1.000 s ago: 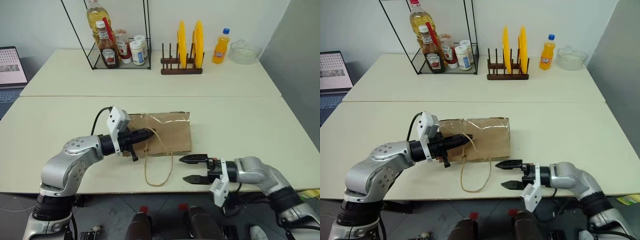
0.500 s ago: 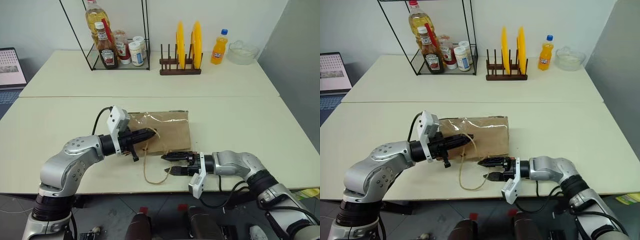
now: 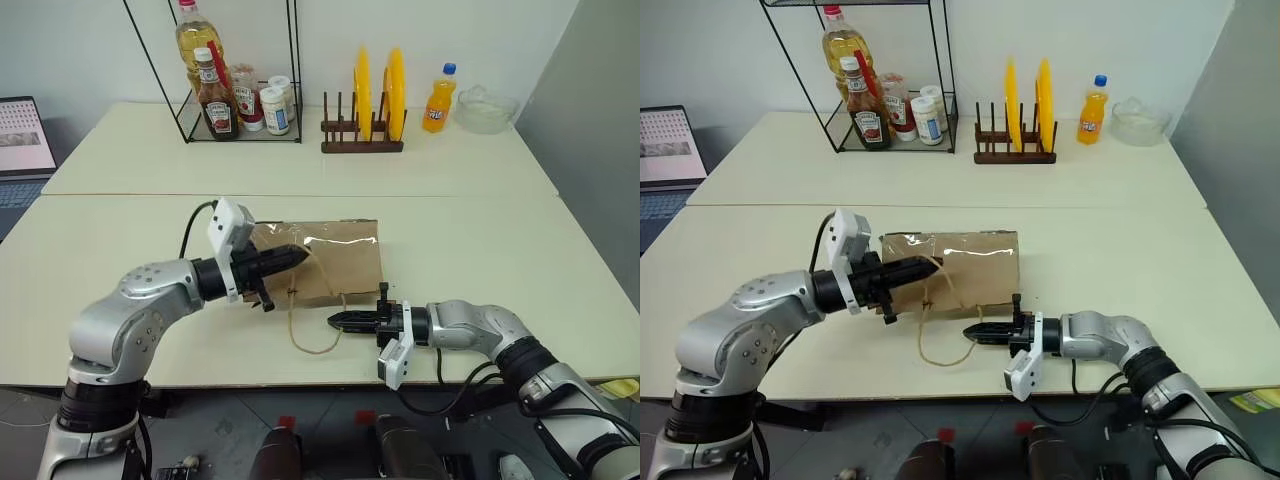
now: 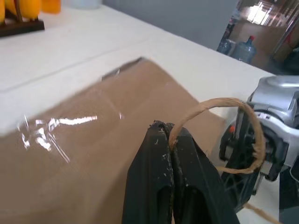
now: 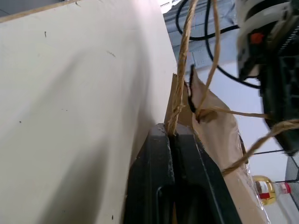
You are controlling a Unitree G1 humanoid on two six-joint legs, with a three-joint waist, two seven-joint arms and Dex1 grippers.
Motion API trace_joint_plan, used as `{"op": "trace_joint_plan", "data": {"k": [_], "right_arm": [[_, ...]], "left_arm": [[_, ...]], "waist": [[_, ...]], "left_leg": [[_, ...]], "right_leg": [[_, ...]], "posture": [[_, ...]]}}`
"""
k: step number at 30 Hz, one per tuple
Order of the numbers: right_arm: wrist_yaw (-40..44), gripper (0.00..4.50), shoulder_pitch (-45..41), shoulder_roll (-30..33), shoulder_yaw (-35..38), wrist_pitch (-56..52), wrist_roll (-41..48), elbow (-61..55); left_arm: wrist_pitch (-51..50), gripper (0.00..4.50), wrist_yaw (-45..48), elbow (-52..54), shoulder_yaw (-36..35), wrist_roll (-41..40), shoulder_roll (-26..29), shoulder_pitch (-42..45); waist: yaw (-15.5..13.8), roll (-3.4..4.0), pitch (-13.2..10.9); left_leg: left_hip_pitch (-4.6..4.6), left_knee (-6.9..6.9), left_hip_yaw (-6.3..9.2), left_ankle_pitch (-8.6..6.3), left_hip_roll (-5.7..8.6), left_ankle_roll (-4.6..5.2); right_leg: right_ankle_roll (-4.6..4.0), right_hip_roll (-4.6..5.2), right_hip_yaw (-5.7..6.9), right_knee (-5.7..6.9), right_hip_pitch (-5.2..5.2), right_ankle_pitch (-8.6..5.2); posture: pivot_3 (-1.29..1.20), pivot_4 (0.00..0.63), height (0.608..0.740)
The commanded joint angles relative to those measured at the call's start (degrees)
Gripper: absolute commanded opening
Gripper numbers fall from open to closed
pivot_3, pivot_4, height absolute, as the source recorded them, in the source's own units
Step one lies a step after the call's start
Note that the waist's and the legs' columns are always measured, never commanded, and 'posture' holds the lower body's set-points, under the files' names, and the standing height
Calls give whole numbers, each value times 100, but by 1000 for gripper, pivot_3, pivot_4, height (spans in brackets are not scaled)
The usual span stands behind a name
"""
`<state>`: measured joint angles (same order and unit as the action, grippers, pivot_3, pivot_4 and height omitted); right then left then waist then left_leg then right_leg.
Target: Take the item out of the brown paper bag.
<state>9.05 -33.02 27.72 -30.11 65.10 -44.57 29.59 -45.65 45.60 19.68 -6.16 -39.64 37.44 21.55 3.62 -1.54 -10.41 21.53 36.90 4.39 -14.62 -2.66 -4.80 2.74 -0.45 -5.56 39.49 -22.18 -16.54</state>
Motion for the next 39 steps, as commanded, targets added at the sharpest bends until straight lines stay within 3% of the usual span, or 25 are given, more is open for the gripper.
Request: {"op": "trace_joint_plan", "data": {"k": [1,7,15,28,33,39], "right_arm": [[709,43,173,134,-338,-171,331,77],[1362,43,269,272,-554,-379,631,20],[1456,43,216,350,-560,-492,579,66],[1417,43,145,652,-561,-571,382,-45],[1594,43,172,647,-291,-821,1054,-527],[1588,43,220,491,-143,-715,1562,-891]], "left_arm": [[-39,0,-36,-110,-215,-138,74,403],[-176,0,-370,-579,-253,-129,-84,1199],[-662,0,-728,-980,-403,-435,-331,2087],[-509,0,-364,-1012,280,275,129,2091],[-466,0,119,-535,539,325,465,1699],[-559,0,386,-258,698,238,421,1447]], "waist": [[-1,0,0],[-39,-1,1],[-40,-2,1],[-52,-2,1],[-55,-2,1],[-49,-1,-3]], "left_leg": [[-1,-1,0,0,0,0],[9,0,7,0,1,0],[22,0,10,0,3,-1],[21,1,10,0,9,-1],[23,0,9,0,10,-1],[27,-1,10,-1,9,-1]], "right_leg": [[0,0,0,-2,2,0],[0,2,7,-15,3,0],[6,6,11,-39,4,3],[11,9,10,-45,9,6],[11,10,9,-47,8,6],[11,9,9,-47,4,5]], "posture": [[0,150,740],[0,150,740],[0,150,740],[0,150,740],[0,150,740],[0,150,740]]}}
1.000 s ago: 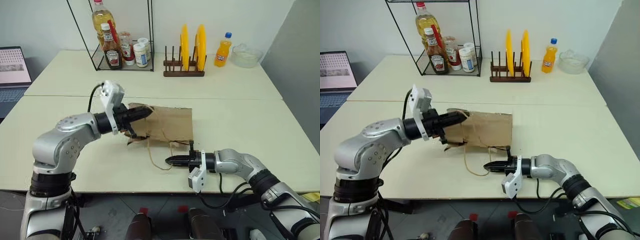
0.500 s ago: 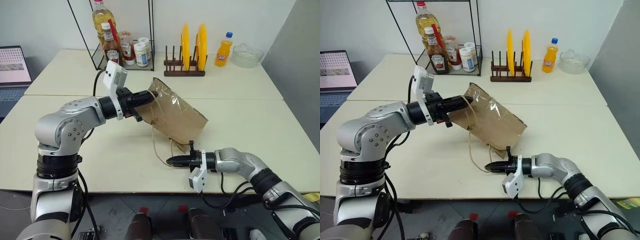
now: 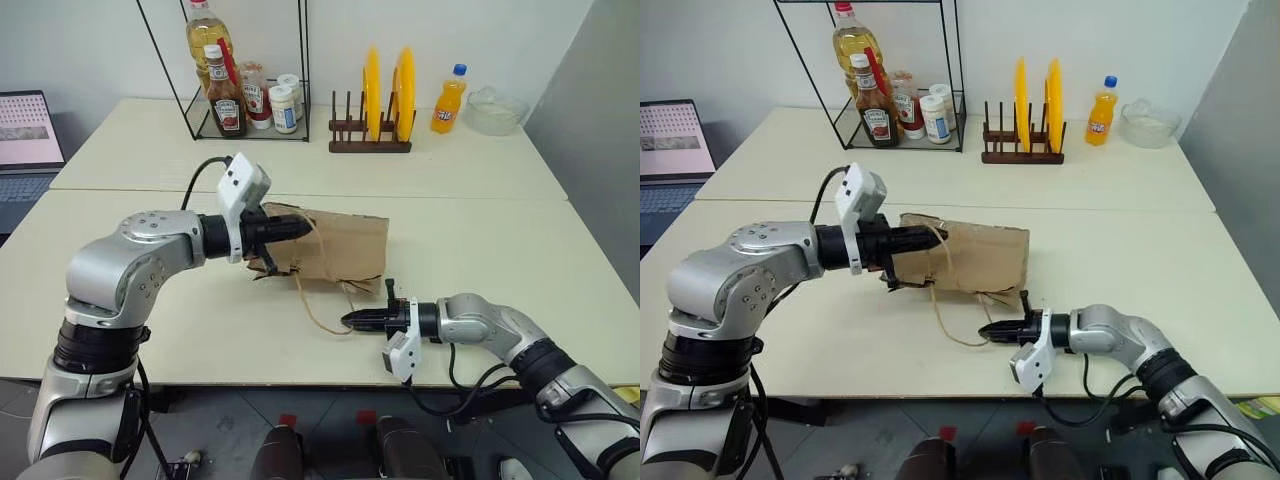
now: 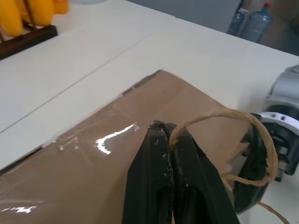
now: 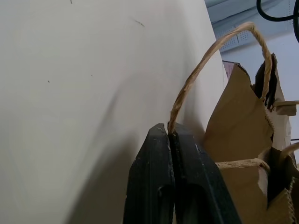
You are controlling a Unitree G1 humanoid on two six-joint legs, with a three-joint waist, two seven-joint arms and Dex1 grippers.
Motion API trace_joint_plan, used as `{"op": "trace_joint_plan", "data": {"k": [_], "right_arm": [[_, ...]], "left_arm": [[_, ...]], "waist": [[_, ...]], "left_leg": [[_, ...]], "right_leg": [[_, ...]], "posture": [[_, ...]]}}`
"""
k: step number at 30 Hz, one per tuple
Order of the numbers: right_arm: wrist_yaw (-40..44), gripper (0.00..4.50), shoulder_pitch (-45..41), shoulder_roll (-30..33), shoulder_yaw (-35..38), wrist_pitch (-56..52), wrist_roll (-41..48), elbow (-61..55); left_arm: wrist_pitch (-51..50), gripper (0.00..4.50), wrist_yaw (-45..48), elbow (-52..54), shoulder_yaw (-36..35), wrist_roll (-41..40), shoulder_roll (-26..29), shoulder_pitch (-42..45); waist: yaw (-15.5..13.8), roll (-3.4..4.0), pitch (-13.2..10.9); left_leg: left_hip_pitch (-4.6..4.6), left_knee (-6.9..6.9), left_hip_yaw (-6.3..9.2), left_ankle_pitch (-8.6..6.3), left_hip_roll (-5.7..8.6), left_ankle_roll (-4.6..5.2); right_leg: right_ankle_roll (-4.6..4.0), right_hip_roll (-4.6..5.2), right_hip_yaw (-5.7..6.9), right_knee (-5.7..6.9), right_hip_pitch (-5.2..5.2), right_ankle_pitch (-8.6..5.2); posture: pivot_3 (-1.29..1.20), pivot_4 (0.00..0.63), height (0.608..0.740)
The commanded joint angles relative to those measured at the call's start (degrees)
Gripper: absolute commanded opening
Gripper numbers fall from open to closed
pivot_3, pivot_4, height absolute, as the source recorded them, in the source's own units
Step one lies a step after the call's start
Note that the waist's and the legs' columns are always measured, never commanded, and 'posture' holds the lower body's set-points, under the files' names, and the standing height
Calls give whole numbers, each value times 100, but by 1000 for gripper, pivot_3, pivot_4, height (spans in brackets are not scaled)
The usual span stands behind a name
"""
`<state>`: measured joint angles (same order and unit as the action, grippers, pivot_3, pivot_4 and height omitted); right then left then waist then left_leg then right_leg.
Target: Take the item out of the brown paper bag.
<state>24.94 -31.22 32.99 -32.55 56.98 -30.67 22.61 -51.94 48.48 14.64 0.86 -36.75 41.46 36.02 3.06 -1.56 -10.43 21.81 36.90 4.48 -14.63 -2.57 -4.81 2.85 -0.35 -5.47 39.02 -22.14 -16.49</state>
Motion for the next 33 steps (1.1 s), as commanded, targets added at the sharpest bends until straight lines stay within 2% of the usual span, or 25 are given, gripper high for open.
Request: {"op": "trace_joint_plan", "data": {"k": [1,7,11,16,21,26,33], "right_arm": [[-39,43,17,-93,118,139,187,-208],[-179,43,-237,-235,90,459,-194,-54],[-300,43,-646,-99,-392,488,-1575,478],[-466,43,-848,77,-874,603,-2359,805],[-601,43,-915,198,-1080,634,-2640,915],[-684,43,-913,233,-1136,604,-2656,973],[-606,43,-823,297,-1170,592,-2597,910]], "left_arm": [[71,0,61,211,49,0,-28,-5],[-265,0,-96,9,267,-9,-305,26],[-792,0,-458,-473,110,-267,-936,494],[-1279,0,-891,-1346,-404,-500,-1453,1265],[-1749,0,-1487,-2118,-1108,-733,-1909,1895],[-1740,0,-1743,-2672,-1470,-721,-2028,2335],[-1700,0,-1818,-2818,-1504,-697,-2040,2511]], "waist": [[14,2,-3],[20,4,-5],[9,2,-5],[21,-8,1],[-4,-26,14],[-11,-38,21],[-14,-38,22]], "left_leg": [[2,0,0,0,0,0],[5,0,-1,0,-1,0],[6,2,1,0,0,0],[-5,4,1,0,0,0],[-11,5,3,1,5,-1],[-12,5,3,1,9,-2],[-13,5,4,2,15,-3]], "right_leg": [[0,0,-1,0,-3,0],[0,-2,-2,1,-7,0],[0,-2,1,2,-9,0],[3,-2,0,1,1,2],[5,2,1,-2,11,3],[6,7,1,-4,14,4],[7,15,2,-4,17,4]], "posture": [[0,150,740],[0,150,740],[0,150,740],[0,150,740],[0,150,740],[0,150,740],[0,150,740]]}}
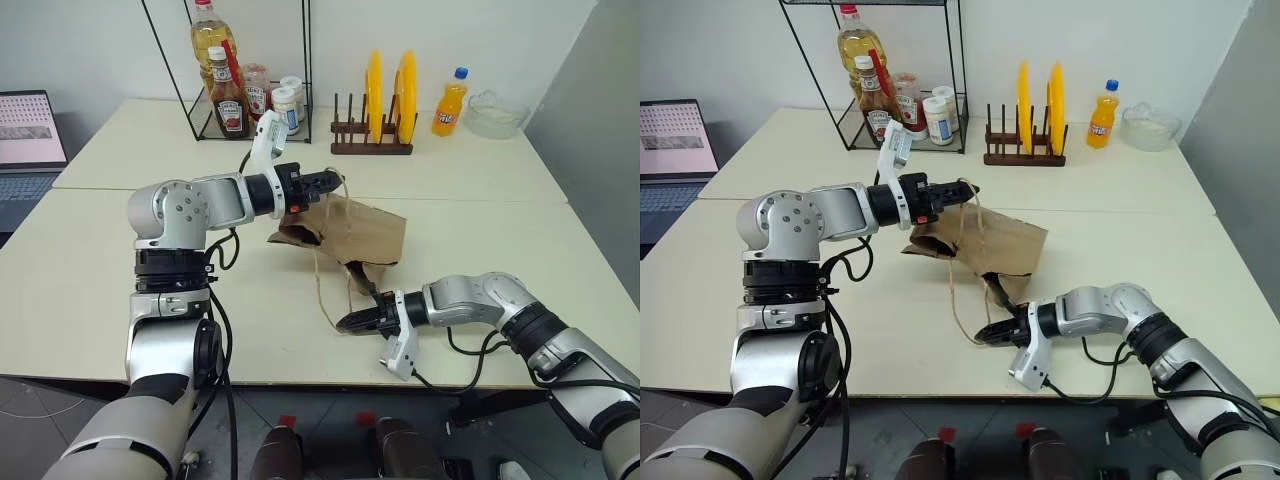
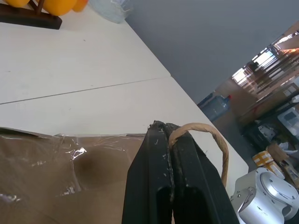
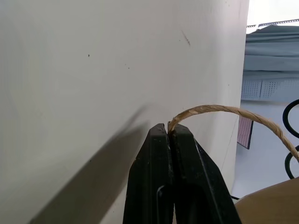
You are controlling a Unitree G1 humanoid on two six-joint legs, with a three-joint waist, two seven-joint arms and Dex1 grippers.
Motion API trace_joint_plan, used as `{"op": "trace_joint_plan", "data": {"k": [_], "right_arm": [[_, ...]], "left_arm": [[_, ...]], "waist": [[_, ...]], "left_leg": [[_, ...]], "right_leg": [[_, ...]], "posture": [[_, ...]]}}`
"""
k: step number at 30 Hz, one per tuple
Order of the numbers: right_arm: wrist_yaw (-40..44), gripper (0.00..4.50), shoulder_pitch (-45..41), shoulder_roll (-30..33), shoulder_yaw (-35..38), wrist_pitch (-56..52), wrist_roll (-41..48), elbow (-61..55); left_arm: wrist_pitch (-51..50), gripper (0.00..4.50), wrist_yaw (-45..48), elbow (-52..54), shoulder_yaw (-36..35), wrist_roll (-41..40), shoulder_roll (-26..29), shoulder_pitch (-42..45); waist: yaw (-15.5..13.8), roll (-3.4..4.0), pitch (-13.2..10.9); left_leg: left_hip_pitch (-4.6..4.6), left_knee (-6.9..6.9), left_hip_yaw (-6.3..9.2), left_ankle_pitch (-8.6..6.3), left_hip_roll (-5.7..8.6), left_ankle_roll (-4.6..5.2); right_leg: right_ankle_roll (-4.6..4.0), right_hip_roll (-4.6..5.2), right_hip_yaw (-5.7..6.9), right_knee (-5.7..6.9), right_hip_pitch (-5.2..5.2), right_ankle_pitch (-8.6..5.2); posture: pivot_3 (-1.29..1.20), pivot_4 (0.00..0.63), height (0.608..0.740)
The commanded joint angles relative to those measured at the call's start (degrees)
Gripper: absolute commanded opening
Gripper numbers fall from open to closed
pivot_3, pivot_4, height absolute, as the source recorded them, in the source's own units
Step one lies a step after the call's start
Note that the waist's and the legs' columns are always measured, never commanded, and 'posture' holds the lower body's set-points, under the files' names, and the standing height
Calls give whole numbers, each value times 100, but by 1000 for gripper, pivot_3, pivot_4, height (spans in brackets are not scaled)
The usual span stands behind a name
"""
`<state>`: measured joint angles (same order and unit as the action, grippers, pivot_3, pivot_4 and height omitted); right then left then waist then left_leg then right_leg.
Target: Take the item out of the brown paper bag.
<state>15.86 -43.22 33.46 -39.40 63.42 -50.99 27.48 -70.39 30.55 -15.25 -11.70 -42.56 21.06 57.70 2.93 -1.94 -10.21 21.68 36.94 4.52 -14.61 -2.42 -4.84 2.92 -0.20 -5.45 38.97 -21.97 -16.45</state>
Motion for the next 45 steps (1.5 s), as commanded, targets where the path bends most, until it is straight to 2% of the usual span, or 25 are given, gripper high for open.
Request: {"op": "trace_joint_plan", "data": {"k": [1,9,17,21,25,28,33,40,42,45], "right_arm": [[327,43,396,262,-497,-48,-564,410],[440,43,540,382,-589,-77,-652,381],[431,43,563,428,-607,-155,-698,475],[410,43,571,401,-506,-280,-573,514],[765,43,770,512,-237,-406,144,342],[1331,605,1132,644,82,-798,1242,-183],[1855,2225,1750,898,616,-1438,2616,-1409],[1872,4476,2949,1384,1677,-2004,3968,-2906],[1877,4476,3348,1528,1965,-2114,4306,-3270],[1881,4476,3793,1650,2351,-2232,4643,-3625]], "left_arm": [[153,0,-46,152,-256,-116,-12,363],[304,0,-270,-199,-346,-55,-125,673],[389,0,-360,-372,-439,2,-189,918],[659,0,37,-55,-120,137,-30,849],[824,0,582,471,85,57,219,740],[893,0,910,985,185,7,412,510],[865,0,1180,1571,249,-133,545,-24],[876,0,1235,1794,208,-235,522,-257],[917,0,1258,1771,229,-226,524,-285],[952,0,1274,1744,251,-233,532,-304]], "waist": [[-2,0,0],[-26,-3,2],[-66,-36,25],[-66,-40,27],[-67,-41,27],[-112,-29,20],[-112,-6,5],[-110,4,-7],[-110,9,-10],[-108,13,-13]], "left_leg": [[0,0,0,0,1,0],[-28,-2,11,-1,34,2],[-85,-9,21,-7,80,11],[-87,-9,33,-8,82,12],[-88,-16,44,-8,80,13],[-84,-17,47,-9,86,14],[-76,-22,45,-24,102,37],[-22,-20,45,-28,101,43],[16,-7,46,-27,99,43],[26,-6,45,-27,96,43]], "right_leg": [[0,2,1,0,1,0],[3,32,8,-12,46,-1],[56,79,9,-47,131,-33],[62,82,23,-64,146,-31],[65,82,33,-97,165,-26],[66,90,39,-103,168,-27],[71,110,34,-107,166,-32],[73,108,37,-98,107,-35],[74,106,36,-84,64,-34],[75,102,36,-85,56,-33]], "posture": [[0,150,740],[0,150,740],[0,150,740],[0,150,740],[0,150,740],[0,150,740],[0,150,740],[0,150,740],[0,150,740],[0,150,740]]}}
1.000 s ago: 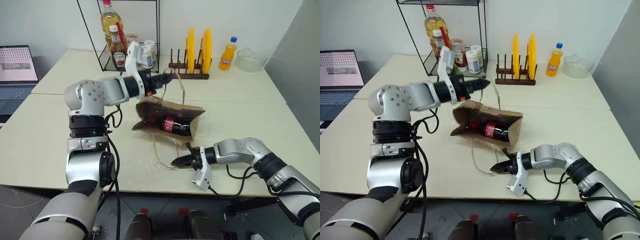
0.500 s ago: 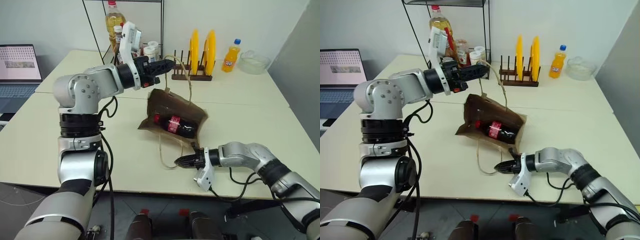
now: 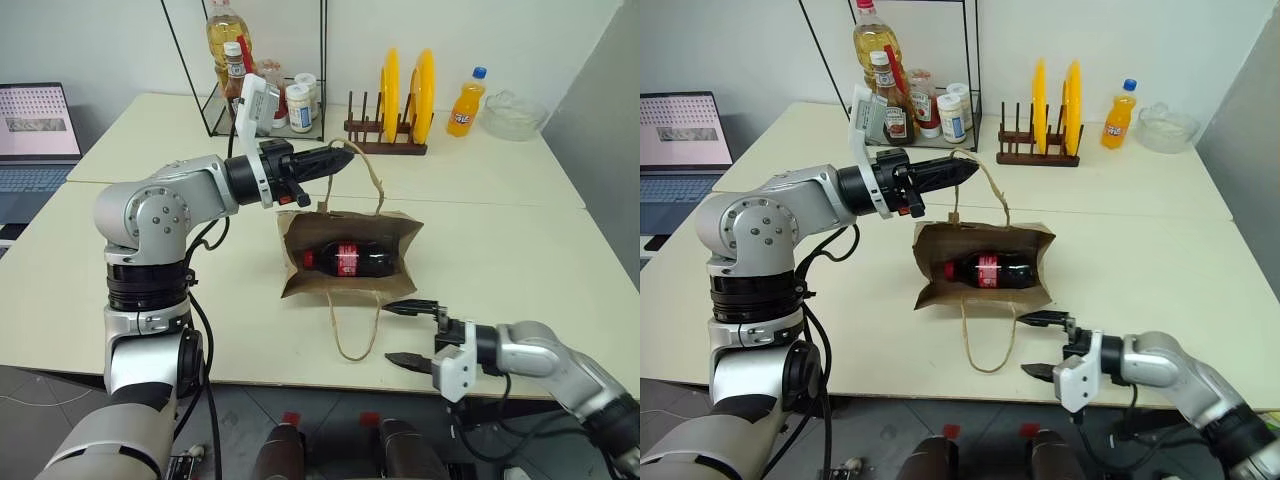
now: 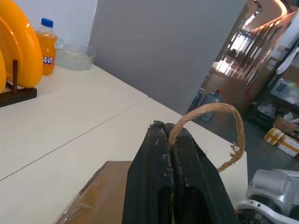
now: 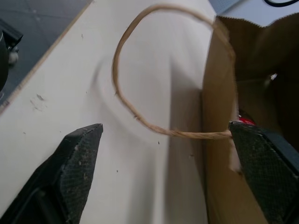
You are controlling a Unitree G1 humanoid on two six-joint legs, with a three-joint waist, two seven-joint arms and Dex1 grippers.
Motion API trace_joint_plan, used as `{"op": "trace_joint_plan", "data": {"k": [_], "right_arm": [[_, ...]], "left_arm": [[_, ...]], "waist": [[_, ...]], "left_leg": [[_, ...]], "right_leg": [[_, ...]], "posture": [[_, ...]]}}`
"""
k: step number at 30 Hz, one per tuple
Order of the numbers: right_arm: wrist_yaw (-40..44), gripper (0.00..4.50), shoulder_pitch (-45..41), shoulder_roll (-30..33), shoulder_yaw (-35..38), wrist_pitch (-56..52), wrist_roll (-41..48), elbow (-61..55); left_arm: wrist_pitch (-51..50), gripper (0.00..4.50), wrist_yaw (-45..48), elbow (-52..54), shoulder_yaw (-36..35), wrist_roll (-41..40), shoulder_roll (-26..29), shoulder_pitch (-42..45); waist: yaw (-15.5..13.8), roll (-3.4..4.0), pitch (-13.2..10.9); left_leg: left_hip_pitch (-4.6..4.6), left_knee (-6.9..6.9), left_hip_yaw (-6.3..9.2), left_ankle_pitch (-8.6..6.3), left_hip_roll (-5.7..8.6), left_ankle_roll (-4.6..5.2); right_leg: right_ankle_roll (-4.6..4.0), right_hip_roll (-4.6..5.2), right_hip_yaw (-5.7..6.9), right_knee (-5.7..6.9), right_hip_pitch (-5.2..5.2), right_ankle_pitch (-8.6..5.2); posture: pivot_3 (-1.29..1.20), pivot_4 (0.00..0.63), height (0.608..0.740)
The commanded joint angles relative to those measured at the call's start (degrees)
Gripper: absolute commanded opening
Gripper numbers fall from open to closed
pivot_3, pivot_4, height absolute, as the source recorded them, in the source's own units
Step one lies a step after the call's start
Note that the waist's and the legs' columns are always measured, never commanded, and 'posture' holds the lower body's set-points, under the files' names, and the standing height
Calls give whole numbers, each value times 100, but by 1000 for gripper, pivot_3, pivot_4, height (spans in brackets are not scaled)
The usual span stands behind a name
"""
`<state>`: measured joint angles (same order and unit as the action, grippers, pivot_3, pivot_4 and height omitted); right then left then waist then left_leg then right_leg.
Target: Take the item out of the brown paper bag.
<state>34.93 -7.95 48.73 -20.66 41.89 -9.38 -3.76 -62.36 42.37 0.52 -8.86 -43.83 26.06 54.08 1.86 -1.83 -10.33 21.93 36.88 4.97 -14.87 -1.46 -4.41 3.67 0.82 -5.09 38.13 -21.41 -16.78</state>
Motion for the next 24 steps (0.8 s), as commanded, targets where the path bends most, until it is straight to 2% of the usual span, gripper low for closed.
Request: {"op": "trace_joint_plan", "data": {"k": [1,5,7,10,12,15,17,19,21,24], "right_arm": [[-26,4476,429,173,638,-103,600,-612],[71,4476,687,252,1230,-981,1243,-1162],[186,4116,487,169,1263,-1849,1719,-1517],[425,3229,15,33,1060,-3503,2600,-2137],[491,2484,-292,-47,951,-4721,3317,-2517],[177,1412,-790,-368,1096,-6461,5018,-2880],[-123,751,-1191,-664,1256,-7269,6044,-2889],[-426,86,-1614,-1039,1318,-7810,6685,-2760],[-713,32,-1955,-1527,1283,-8150,7087,-2570],[-847,32,-2274,-2182,1025,-8341,6924,-2301]], "left_arm": [[153,0,105,157,-28,-114,38,57],[212,0,174,80,-7,-88,62,84],[235,0,194,39,-4,-74,79,110],[266,0,221,0,17,-57,108,138],[286,0,231,-29,31,-50,126,164],[310,0,242,-62,48,-33,141,193],[314,0,244,-70,57,-28,147,209],[311,0,245,-78,61,-33,157,221],[309,0,239,-82,60,-36,161,230],[322,0,226,-81,87,-21,161,250]], "waist": [[0,3,-2],[7,6,-5],[18,8,-7],[20,11,-9],[15,19,-14],[-4,20,-17],[-3,22,-22],[-1,25,-24],[1,26,-24],[4,28,-25]], "left_leg": [[-1,0,-1,0,0,0],[0,1,-2,0,0,1],[-2,1,-5,0,-1,1],[-2,1,-3,0,-10,1],[-1,0,-1,0,-12,1],[5,0,5,0,-12,1],[11,0,7,0,-12,1],[12,1,6,0,-11,1],[12,-1,6,0,-12,1],[21,-3,6,0,-14,1]], "right_leg": [[0,0,-1,0,1,0],[0,-2,-2,-2,1,0],[1,-4,-7,-1,1,0],[0,-16,-7,-1,-1,0],[0,-17,-6,-2,-2,0],[-1,-15,0,-4,-2,0],[-1,-14,3,-5,-6,0],[-1,-13,3,-4,-8,1],[-1,-14,3,-3,-11,0],[-1,-17,4,-1,-24,0]], "posture": [[0,150,740],[0,150,740],[0,150,740],[0,150,740],[0,150,740],[0,150,740],[0,150,740],[0,150,740],[0,150,740],[0,150,740]]}}
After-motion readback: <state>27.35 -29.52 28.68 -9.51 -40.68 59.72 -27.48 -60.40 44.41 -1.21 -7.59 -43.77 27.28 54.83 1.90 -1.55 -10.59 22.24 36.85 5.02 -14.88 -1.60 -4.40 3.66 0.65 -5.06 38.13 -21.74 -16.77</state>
